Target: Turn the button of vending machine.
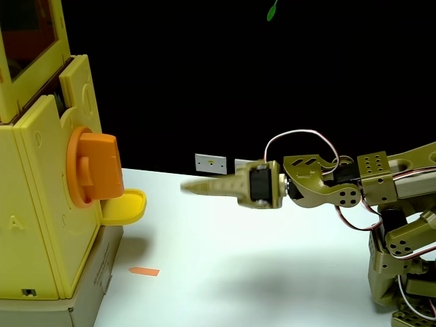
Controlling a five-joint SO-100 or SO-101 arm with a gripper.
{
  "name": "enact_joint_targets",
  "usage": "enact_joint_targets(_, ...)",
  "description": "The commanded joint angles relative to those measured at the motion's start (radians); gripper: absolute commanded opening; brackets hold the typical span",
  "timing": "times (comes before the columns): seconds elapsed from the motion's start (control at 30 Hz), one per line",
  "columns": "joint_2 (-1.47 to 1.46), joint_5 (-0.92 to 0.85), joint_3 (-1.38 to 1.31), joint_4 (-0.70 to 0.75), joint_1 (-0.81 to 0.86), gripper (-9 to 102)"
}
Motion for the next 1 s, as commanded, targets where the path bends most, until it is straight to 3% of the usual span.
enact_joint_targets(0.0,-0.074,-0.209,-0.035,-0.071,0.008,46)
enact_joint_targets(0.13,-0.233,-0.295,-0.126,-0.209,0.035,45)
enact_joint_targets(0.37,-0.546,-0.33,-0.42,-0.31,0.133,45)
enact_joint_targets(0.97,-0.917,-0.304,-0.765,-0.356,0.092,39)
